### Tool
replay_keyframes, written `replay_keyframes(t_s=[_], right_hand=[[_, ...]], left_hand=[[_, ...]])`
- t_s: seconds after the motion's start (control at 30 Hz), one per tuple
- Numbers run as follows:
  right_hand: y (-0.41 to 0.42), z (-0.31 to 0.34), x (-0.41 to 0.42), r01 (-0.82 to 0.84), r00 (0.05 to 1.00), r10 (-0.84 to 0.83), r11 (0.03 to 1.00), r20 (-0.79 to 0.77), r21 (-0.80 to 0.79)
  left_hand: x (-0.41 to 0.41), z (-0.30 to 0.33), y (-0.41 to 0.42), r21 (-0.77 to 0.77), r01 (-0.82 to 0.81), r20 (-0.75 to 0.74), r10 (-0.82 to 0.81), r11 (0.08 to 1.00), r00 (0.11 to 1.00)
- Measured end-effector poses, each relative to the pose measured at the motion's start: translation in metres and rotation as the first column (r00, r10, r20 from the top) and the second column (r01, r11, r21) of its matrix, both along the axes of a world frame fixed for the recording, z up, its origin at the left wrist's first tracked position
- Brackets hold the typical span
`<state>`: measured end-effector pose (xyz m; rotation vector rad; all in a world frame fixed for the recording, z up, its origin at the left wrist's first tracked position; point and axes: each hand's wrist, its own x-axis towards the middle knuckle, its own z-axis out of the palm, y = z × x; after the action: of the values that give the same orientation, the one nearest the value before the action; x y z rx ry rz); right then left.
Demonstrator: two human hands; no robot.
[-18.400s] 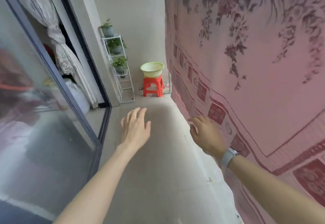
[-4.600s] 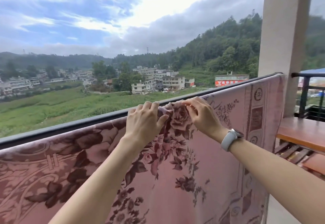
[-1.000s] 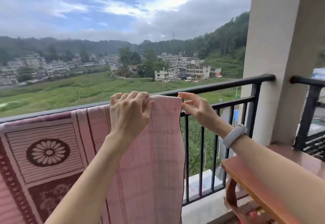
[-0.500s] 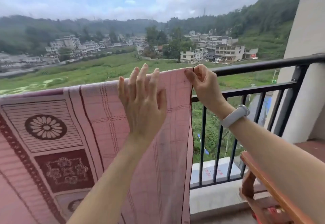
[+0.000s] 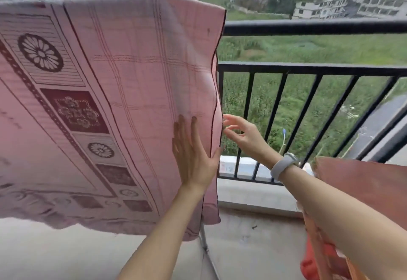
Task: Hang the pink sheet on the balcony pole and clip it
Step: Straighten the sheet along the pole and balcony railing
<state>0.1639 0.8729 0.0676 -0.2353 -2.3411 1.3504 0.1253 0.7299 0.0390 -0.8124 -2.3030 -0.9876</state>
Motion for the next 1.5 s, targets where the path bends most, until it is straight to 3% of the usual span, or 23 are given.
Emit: replay_keyframes(t_s=[0.1,0.2,0.3,0.47,0.63,0.9,1.07,1.17,1.3,1.5], right_hand=[[0.001,-0.022,-0.001,-0.006,0.999,0.009,0.997,0.042,-0.074],[-0.001,-0.038,-0.007,-0.017,0.996,0.025,0.996,0.085,-0.088],[-0.006,-0.045,-0.012,-0.011,0.998,0.017,0.994,0.057,-0.108],[-0.002,-0.047,-0.022,0.047,0.999,-0.049,0.983,-0.004,-0.176],[-0.008,-0.054,-0.025,-0.085,0.996,0.088,0.992,0.027,-0.091],[-0.002,-0.049,-0.035,-0.036,0.998,0.033,0.998,-0.054,-0.052],[0.020,-0.048,-0.029,-0.037,0.998,0.036,0.999,-0.052,-0.022],[0.027,-0.052,-0.027,-0.051,0.996,0.052,0.999,-0.074,0.009],[0.025,-0.070,-0.026,-0.078,0.992,0.091,0.988,-0.090,0.133],[0.034,-0.111,-0.015,-0.084,0.996,0.085,0.972,0.009,0.219]], left_hand=[[0.003,-0.021,0.006,-0.038,-0.087,0.099,0.090,0.995,0.991],[-0.003,-0.033,0.004,0.024,-0.146,0.106,0.143,0.989,0.984],[-0.008,-0.044,0.001,0.061,-0.148,0.070,0.144,0.987,0.987],[-0.013,-0.057,0.018,0.007,-0.173,0.150,0.170,0.985,0.974],[-0.014,-0.064,0.021,0.176,-0.220,0.171,0.190,0.959,0.967],[-0.004,-0.069,0.028,-0.026,-0.334,0.232,0.330,0.942,0.915],[0.000,-0.057,0.042,0.116,-0.481,0.330,0.423,0.869,0.844],[0.012,-0.058,0.027,0.175,-0.461,0.264,0.410,0.870,0.873],[0.031,-0.056,0.003,0.175,-0.462,0.347,0.385,0.870,0.855],[0.038,-0.019,0.017,0.261,-0.371,0.180,0.333,0.891,0.926]])
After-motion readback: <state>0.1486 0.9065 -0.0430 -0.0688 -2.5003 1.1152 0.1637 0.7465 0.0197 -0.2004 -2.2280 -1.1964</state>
